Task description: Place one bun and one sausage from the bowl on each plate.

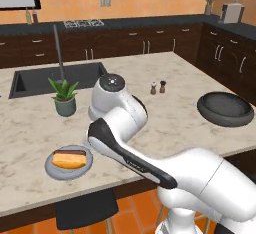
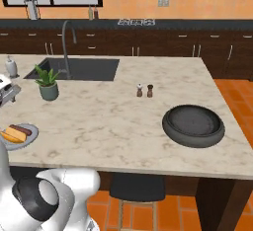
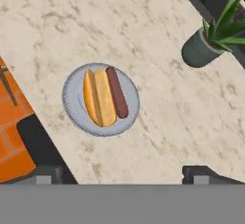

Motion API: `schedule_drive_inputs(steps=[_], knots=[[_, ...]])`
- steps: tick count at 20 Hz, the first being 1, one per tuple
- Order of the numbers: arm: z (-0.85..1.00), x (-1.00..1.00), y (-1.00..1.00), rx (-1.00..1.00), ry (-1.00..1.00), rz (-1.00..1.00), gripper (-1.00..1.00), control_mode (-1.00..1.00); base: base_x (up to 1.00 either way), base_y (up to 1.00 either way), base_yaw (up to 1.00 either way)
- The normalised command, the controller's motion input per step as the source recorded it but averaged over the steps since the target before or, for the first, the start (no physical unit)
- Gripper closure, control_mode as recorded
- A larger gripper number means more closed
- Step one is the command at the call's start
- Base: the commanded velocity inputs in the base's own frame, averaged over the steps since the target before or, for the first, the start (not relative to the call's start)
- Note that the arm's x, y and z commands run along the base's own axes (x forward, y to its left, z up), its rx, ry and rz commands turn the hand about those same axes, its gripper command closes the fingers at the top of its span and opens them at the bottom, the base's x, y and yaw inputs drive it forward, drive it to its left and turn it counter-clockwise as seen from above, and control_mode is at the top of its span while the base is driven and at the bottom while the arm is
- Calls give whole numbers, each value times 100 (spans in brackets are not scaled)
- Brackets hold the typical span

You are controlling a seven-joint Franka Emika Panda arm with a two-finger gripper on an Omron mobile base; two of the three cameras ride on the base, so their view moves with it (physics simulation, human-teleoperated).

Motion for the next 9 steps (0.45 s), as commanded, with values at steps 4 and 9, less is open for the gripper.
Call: schedule_drive_inputs(steps=[4, 9], knots=[[100, -3, -61, 22, 0, -16, -100, -100, 0, 0, 0], [100, -6, -72, 30, 1, -25, -100, -100, 0, 0, 0]])
